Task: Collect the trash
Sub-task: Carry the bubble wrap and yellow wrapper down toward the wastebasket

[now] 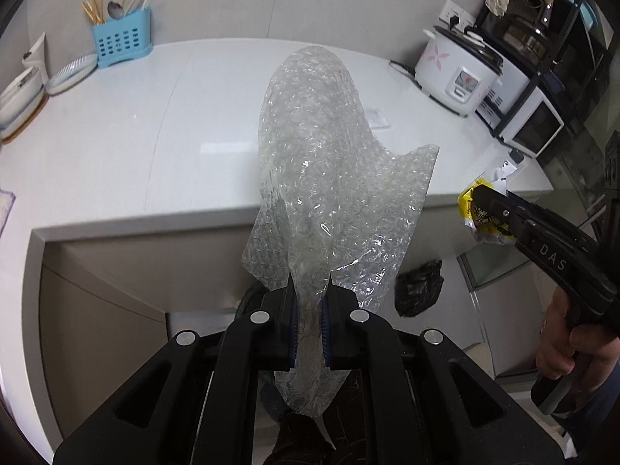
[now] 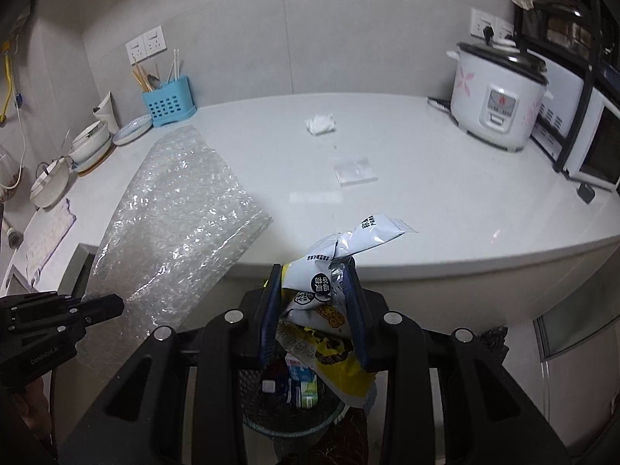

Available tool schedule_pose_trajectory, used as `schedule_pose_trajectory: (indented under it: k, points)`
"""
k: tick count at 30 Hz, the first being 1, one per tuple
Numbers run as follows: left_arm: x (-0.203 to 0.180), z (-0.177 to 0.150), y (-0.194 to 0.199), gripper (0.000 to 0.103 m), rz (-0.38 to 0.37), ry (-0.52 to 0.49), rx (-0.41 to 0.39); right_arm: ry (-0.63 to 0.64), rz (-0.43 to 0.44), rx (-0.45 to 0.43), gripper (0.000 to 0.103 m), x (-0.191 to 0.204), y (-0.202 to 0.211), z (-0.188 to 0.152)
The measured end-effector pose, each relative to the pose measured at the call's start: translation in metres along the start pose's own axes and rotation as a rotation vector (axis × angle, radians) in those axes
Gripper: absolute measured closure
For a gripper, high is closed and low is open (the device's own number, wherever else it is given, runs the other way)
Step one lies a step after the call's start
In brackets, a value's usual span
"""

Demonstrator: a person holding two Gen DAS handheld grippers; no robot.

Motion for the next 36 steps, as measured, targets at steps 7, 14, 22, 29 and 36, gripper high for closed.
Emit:
schedule_pose_trajectory:
  k: [7, 14, 22, 29, 36]
  points:
    - [0.003, -0.047, -0.028, 0.095, 0.006, -0.015, 0.055, 0.017, 0.017, 0.078, 0.073, -0.001, -0.020, -0.041]
    - [0.013, -0.090, -0.073, 0.095, 0.026, 0.020, 0.137, 0.056, 0.040, 0.176, 0.073, 0.005, -0.058, -0.087]
    - [0.020, -0.119, -0.122, 0.095, 0.050, 0.032, 0.221, 0.059, 0.055, 0.275, 0.073, 0.007, -0.114, -0.134]
    - [0.031, -0.131, -0.179, 0.095, 0.071, 0.057, 0.274, 0.051, 0.070, 0.317, 0.073, -0.002, -0.167, -0.157]
    - [0.034, -0.140, -0.238, 0.095, 0.077, 0.075, 0.300, 0.055, 0.081, 0.355, 0.073, -0.007, -0.217, -0.170]
Point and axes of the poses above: each gripper's, at about its wrist camera, not at the fingertips, and y roughly against the way its jaws point, x to its left, z to its top, the point moved 3 cm from there along -y, roughly the way its jaws point, and after that the axes turned 5 degrees about x, right-handed, at the moved point
